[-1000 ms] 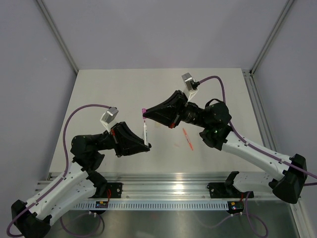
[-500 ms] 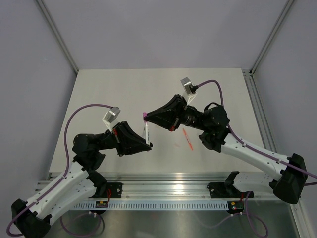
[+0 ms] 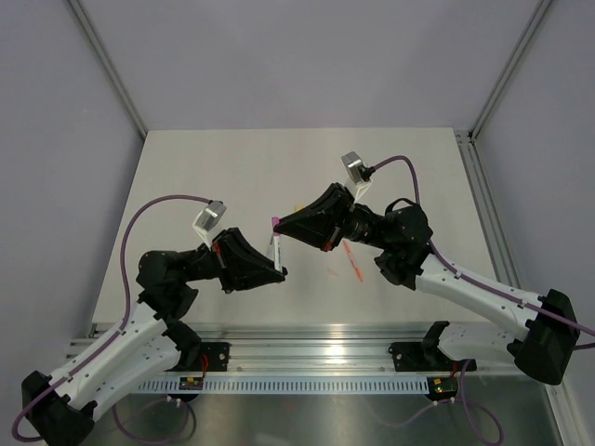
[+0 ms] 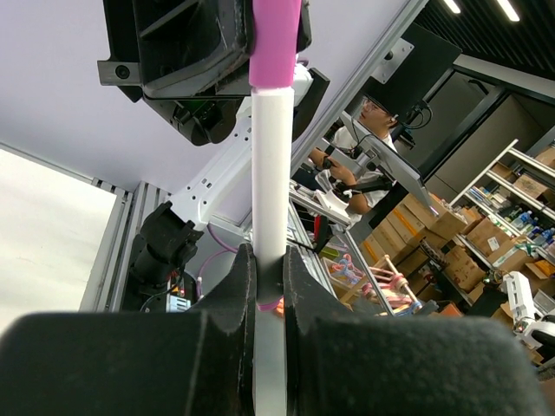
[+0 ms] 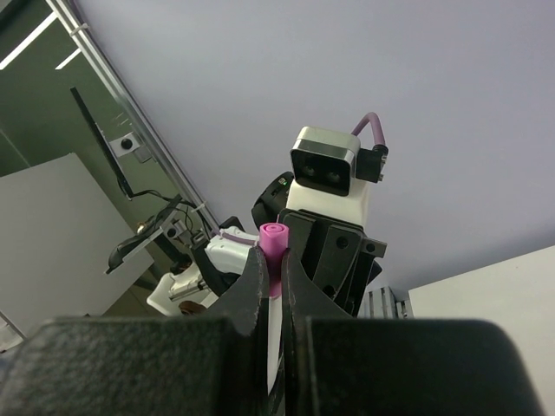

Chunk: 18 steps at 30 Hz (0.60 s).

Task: Insert the pens into the pen caps
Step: Insert the pen cap onto the pen.

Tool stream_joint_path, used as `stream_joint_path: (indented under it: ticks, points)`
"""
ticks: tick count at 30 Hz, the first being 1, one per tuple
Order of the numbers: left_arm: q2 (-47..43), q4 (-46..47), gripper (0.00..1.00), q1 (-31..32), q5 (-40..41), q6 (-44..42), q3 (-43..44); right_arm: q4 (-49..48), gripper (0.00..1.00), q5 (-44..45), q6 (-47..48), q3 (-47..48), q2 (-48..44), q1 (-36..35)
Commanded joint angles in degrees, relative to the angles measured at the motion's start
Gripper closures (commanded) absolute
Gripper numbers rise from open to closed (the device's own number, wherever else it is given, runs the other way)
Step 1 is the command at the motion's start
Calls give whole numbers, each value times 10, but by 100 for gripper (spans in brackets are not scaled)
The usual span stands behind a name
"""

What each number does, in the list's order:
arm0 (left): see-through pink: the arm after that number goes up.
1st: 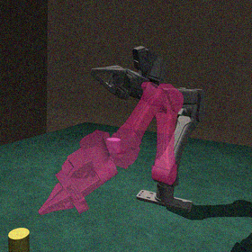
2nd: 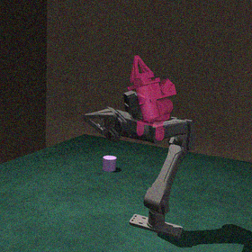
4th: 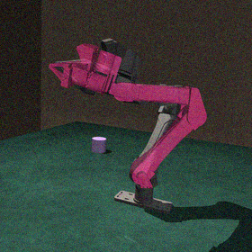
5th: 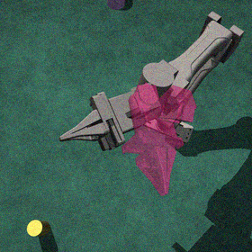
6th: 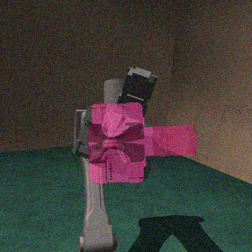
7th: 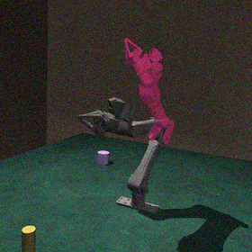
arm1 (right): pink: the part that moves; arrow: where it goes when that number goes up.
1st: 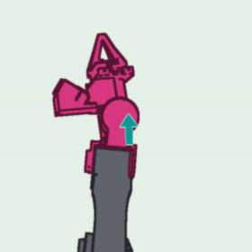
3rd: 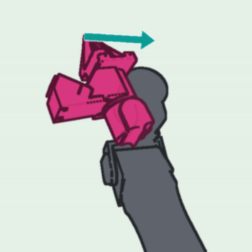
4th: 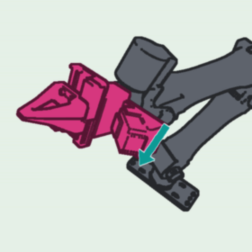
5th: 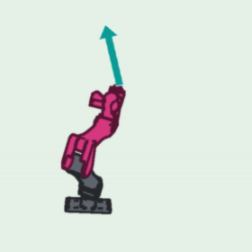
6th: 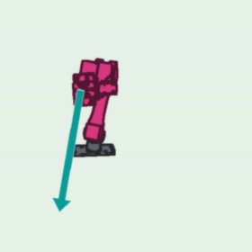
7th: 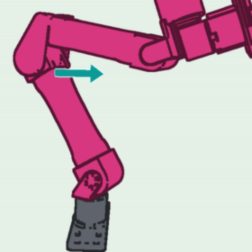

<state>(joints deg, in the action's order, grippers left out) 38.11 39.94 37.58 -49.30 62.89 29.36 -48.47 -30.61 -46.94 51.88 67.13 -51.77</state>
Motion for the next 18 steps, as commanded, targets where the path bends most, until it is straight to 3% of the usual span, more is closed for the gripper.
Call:
stream_joint_path:
  ticks: [1,14,18]
  points:
    - [1,41,100,0,30,-17,15,-32,100,-26,-7,-5,-14,-6]
    - [26,115,100,7,3,-10,47,-65,100,-59,-17,-26,-2,-39]
    - [17,90,100,8,0,-22,55,-58,100,-70,-14,-28,-5,-46]
